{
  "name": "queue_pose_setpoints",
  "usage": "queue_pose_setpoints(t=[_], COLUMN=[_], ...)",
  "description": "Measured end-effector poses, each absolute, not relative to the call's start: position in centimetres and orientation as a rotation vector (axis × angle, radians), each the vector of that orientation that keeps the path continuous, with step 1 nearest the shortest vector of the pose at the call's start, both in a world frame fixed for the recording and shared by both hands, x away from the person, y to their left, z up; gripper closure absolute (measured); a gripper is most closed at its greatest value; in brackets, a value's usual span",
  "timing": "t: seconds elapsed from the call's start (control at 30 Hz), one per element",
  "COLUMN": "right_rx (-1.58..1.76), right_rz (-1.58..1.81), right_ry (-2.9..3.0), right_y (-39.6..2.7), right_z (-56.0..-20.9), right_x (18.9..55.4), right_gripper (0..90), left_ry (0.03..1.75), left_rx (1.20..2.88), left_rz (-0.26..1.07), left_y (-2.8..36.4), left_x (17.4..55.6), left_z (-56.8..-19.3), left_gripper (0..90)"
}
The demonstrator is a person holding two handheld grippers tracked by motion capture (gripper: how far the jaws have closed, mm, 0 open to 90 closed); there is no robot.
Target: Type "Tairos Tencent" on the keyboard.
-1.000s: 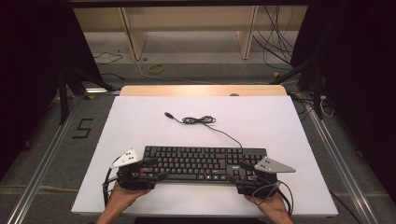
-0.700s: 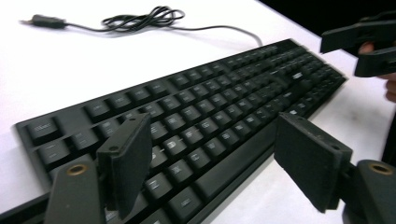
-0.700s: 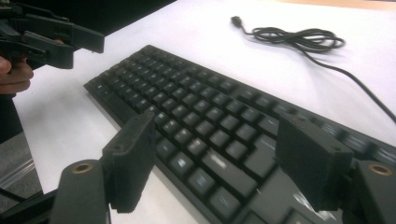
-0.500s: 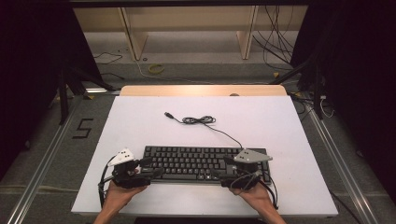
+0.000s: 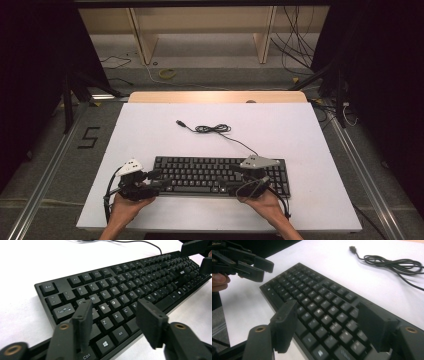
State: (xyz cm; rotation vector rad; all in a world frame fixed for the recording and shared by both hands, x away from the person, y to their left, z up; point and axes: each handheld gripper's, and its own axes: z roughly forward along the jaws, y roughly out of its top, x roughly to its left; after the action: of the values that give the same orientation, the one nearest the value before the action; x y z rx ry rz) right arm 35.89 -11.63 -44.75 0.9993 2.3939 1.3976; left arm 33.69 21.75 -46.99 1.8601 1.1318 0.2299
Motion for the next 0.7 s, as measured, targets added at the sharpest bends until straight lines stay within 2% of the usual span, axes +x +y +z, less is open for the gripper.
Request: queue_pose_setpoints(t=[0.03,0.2,0.23,0.27,0.3,0.33,0.6,0.7], right_rx=[0.999,0.999,0.999,0.999,1.047,1.047,1.046,1.053], right_rz=[1.398,1.398,1.398,1.398,1.302,1.302,1.298,1.288], right_ry=[2.394,2.394,2.394,2.394,2.485,2.485,2.492,2.502], right_y=[-11.6,-11.6,-11.6,-11.6,-8.1,-8.1,-7.9,-7.3], right_z=[-44.7,-44.7,-44.7,-44.7,-45.7,-45.7,-45.8,-46.0], right_x=[35.9,35.9,35.9,35.9,38.4,38.4,38.5,38.8], right_gripper=[39.3,39.3,39.3,39.3,39.3,76.4,76.4,81.7], left_ry=[1.132,1.132,1.152,1.152,1.152,1.152,1.153,1.150], left_rx=[1.860,1.860,1.926,1.926,1.926,1.926,1.927,1.945], left_rz=[0.230,0.230,0.232,0.232,0.232,0.232,0.231,0.237], left_y=[21.8,21.8,22.1,22.1,22.1,22.1,22.1,22.2], left_x=[33.7,33.7,33.9,33.9,33.9,33.9,33.9,34.0], left_z=[-47.0,-47.0,-47.4,-47.4,-47.4,-47.4,-47.4,-47.5], left_gripper=[53.6,53.6,53.6,86.2,86.2,86.2,87.7,88.9])
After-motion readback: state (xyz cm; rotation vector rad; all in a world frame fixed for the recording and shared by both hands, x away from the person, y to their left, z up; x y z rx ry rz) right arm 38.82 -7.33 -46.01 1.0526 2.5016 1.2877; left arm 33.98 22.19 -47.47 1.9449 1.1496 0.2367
